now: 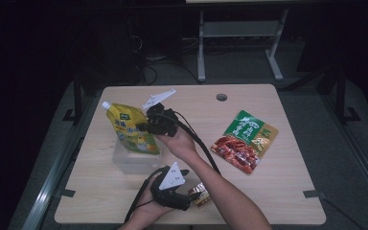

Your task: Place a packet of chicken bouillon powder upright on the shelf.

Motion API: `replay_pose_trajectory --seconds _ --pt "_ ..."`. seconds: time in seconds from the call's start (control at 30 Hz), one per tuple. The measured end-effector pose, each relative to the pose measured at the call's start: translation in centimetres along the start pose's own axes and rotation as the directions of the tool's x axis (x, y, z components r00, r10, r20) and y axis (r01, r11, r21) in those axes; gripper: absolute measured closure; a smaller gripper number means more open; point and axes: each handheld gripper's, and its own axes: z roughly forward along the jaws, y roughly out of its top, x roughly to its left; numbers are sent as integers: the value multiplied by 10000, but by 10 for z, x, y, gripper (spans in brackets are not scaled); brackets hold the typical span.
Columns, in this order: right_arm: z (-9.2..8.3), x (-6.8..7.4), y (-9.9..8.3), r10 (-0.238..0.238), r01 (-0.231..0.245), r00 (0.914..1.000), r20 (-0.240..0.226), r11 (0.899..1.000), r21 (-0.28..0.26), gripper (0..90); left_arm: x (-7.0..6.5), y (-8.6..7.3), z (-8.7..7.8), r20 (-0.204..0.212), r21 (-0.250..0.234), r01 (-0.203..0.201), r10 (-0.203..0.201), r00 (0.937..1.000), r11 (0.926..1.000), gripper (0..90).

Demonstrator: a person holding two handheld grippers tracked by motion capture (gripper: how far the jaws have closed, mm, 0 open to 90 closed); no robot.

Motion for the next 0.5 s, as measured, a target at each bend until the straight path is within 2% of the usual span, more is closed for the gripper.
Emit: replay_pose_trajectory --seconds 0.3,0.5 --pt "8 -4 -10 373 -373 9992 -116 9993 48 897 -1 0 1 61 53 157 -158 9999 9999 225" --pt "16 -4 -16 218 -219 9998 28 9991 365 897 0 0 0 49 27 127 -127 9999 9999 225"
